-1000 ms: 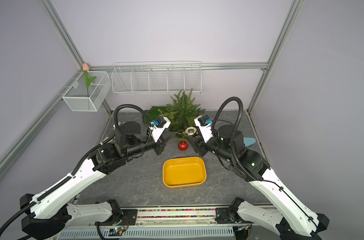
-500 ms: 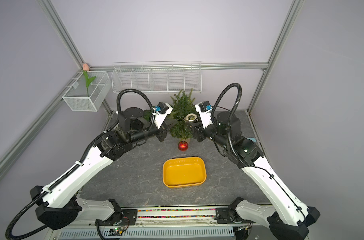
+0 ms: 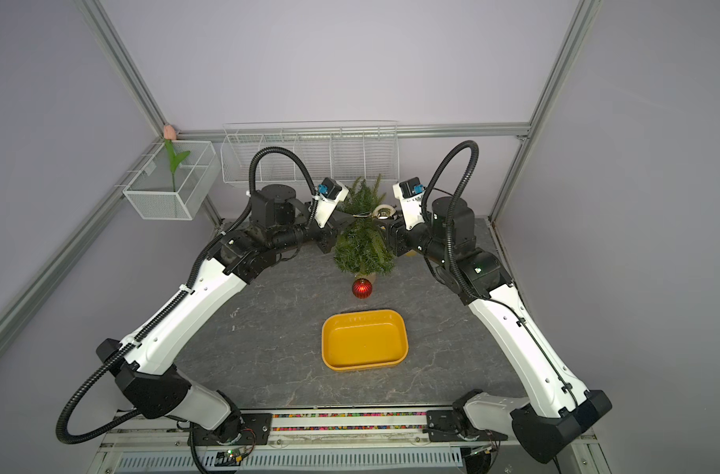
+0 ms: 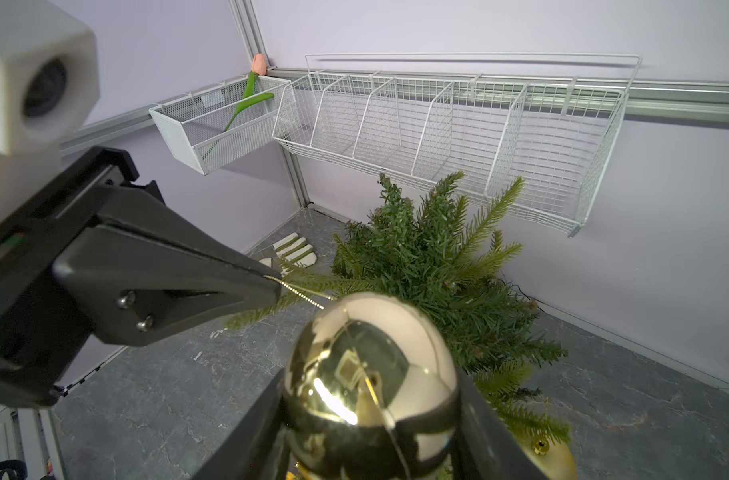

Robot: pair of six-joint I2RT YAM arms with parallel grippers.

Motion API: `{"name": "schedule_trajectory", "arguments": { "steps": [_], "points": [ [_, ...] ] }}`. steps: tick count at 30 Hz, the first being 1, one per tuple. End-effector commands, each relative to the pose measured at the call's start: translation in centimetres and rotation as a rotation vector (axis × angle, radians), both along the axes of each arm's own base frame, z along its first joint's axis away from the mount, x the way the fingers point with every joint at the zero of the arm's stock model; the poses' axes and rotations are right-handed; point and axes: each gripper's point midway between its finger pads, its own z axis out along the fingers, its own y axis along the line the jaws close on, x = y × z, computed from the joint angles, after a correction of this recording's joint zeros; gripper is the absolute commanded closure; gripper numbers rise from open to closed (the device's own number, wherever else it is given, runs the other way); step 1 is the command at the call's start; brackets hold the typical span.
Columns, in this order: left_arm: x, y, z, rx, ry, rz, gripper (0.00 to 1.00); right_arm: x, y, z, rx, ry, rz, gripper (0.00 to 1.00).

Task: Decorate the small christmas tree with ornaments
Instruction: Hang an ornament on the christmas tree.

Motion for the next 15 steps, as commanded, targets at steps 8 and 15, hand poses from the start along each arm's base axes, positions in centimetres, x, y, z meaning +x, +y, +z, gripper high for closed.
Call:
{"name": "schedule_trajectory", "arguments": {
  "steps": [8,15],
  "points": [
    [2.9,-0.8,0.1,0.010,0.024,-0.023,1.00,3.1,1.1,1.3,0.049,-0.020,0.044,0.57],
    [4.6,-1.0,0.1,-0.002,0.039,-0.012,1.00,4.8,1.4,1.0,0.050,-0.011,0.045,0.57]
  ]
}}
